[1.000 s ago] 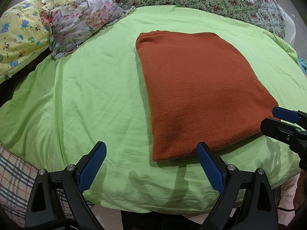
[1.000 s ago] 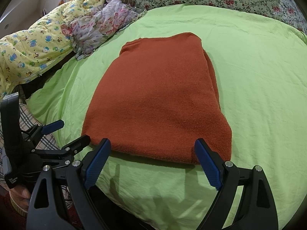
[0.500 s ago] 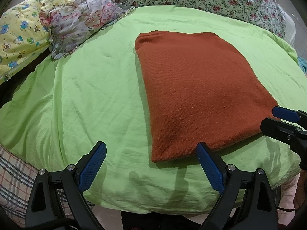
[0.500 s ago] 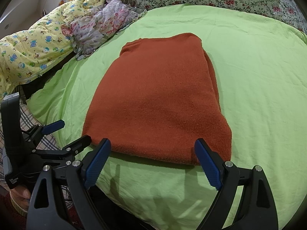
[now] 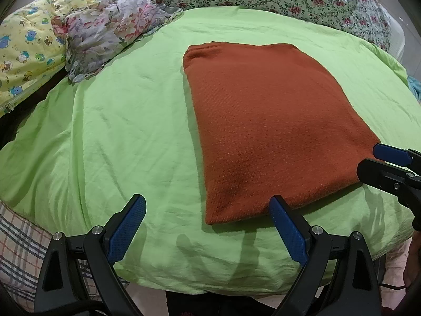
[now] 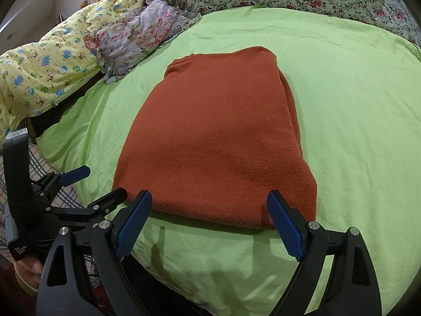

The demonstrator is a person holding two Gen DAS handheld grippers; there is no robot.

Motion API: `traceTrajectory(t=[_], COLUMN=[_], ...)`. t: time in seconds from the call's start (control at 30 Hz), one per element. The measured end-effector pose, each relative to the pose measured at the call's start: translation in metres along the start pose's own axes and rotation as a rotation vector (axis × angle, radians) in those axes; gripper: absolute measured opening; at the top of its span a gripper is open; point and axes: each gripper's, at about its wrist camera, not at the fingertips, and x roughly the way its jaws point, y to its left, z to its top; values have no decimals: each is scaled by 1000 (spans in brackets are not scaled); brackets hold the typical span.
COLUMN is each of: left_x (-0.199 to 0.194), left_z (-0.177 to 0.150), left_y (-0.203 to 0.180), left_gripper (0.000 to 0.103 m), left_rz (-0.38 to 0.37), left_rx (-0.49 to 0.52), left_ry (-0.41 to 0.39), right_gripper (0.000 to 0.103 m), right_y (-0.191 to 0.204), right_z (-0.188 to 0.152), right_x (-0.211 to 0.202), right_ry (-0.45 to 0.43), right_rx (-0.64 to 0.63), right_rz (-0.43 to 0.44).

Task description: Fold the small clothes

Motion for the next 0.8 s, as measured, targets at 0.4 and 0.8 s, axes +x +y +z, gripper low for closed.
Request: traceTrajectory(t=[0.4,0.8], left_x=[2,2], left_z=[4,27], left_y=[2,4], left_gripper=[95,91], left_rz=[-5,3], left_rx=[12,22], left_ry=[2,-53], right_gripper=[89,89], right_y=[-1,-14], right_z=[2,22], right_x=[-1,0], right_ry=[-1,-21], right_rx=[-1,13], right_rz=[-1,-16])
